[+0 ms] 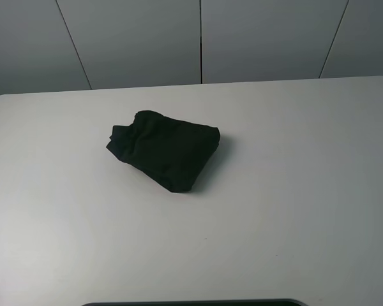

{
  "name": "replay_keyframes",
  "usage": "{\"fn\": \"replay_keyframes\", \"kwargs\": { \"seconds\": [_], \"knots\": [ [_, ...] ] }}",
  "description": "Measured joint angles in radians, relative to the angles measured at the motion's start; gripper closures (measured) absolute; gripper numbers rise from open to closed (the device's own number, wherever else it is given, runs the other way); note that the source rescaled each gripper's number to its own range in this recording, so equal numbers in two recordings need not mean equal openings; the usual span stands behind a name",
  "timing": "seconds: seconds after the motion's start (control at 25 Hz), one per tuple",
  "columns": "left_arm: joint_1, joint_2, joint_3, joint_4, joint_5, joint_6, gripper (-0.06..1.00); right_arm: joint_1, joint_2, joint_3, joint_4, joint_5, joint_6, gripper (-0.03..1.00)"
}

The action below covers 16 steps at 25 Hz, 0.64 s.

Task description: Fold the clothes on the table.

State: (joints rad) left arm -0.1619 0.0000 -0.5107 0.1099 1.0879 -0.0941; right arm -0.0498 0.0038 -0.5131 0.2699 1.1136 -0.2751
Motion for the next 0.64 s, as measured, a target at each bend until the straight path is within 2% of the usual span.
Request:
{"fn": "replay_keyframes", "kwargs": {
  "seconds": [0.64],
  "knots": [
    [0.002,0.000,0.000,-0.004,0.000,0.000,-0.05,0.019,0.000,0.000,0.000,0.000,0.000,-0.03]
  ]
}}
